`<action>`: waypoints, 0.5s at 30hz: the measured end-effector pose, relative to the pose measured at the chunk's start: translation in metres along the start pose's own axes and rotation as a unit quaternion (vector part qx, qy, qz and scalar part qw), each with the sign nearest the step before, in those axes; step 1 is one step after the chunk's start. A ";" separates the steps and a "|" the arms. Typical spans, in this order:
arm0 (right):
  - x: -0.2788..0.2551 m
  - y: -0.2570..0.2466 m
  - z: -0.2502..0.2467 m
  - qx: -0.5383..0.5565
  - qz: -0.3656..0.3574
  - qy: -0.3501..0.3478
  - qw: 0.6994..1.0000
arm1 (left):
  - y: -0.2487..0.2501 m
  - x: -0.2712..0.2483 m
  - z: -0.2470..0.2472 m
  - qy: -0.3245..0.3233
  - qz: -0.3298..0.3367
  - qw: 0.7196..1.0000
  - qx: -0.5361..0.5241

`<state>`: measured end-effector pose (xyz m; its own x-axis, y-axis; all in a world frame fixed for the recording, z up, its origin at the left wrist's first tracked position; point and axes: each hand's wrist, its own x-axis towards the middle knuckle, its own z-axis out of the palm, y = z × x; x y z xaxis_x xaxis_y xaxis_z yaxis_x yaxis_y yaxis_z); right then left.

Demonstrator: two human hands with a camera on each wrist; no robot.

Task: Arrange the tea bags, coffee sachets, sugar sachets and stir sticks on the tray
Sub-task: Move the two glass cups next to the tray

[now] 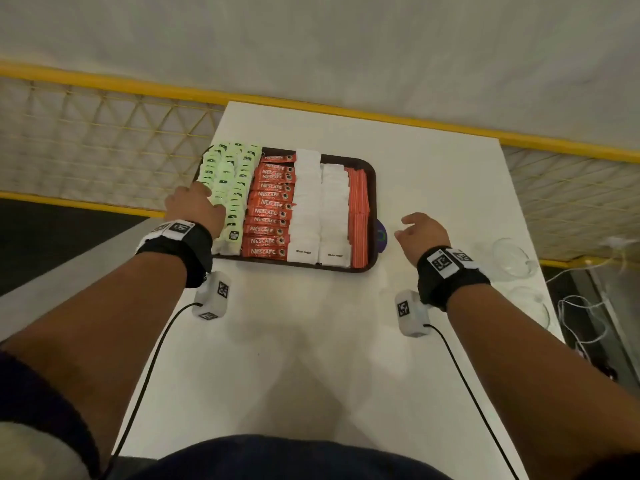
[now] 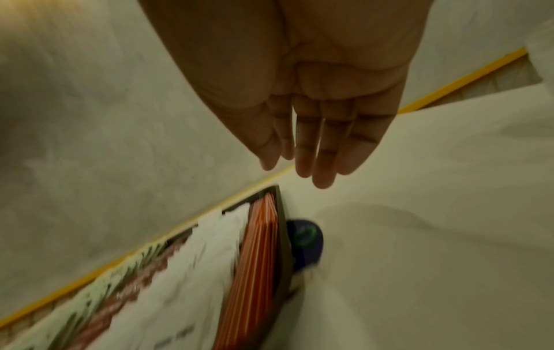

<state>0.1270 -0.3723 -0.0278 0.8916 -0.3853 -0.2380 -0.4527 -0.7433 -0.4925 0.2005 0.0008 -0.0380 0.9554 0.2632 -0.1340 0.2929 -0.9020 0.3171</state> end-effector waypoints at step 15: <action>-0.035 0.172 -0.178 -0.097 -0.028 0.098 0.990 | 0.304 -0.143 0.080 -0.192 0.385 0.883 -0.189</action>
<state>0.0159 -0.5843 0.0452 0.9045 -0.4248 -0.0388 -0.4133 -0.8502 -0.3261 0.1505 -0.3385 0.0026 0.8151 -0.5786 -0.0284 -0.3759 -0.5656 0.7340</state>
